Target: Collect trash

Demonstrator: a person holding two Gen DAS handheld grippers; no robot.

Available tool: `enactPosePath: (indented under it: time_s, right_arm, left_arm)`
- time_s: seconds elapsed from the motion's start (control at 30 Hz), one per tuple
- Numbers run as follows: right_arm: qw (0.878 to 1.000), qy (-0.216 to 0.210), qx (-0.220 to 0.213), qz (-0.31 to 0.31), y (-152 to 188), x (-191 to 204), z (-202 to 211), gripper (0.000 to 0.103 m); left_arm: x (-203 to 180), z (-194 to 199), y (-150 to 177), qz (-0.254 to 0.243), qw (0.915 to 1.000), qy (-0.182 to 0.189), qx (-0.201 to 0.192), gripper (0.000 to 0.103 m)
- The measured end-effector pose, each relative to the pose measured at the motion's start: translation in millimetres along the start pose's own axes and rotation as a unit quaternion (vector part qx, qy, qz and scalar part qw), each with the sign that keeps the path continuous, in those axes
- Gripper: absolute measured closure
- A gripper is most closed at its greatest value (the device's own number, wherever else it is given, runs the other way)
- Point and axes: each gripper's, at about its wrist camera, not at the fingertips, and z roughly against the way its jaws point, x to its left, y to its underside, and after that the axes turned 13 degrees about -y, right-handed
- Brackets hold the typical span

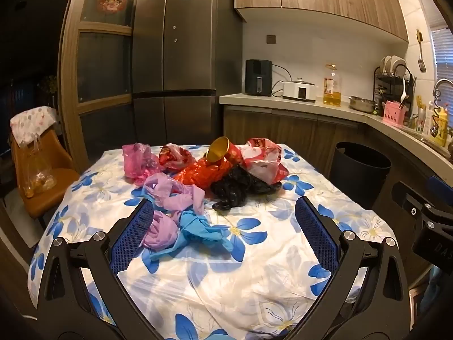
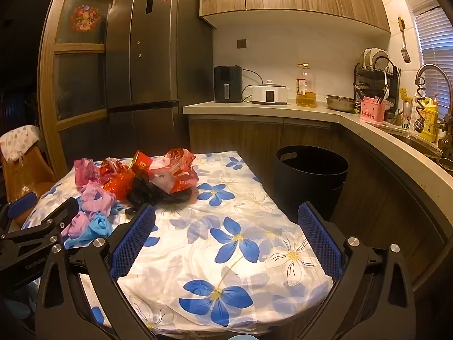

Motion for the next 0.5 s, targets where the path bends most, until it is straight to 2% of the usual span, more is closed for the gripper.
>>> enactPosePath:
  time_s: [0.23, 0.27, 0.5]
  right_arm:
    - [1.000, 0.001, 0.003, 0.003, 0, 0, -7, 0.005]
    - [1.000, 0.004, -0.007, 0.000, -5, 0, 5, 0.005]
    - [1.000, 0.006, -0.008, 0.002, -6, 0, 7, 0.005]
  left_arm:
    - [-2, -5, -3, 0.003, 0.9998, 0.018, 0.005, 0.004]
    - [2, 4, 0, 0.009, 0.9999, -0.002, -0.006, 0.004]
    - [1, 0, -2, 0.007, 1.0000, 0.000, -0.004, 0.005]
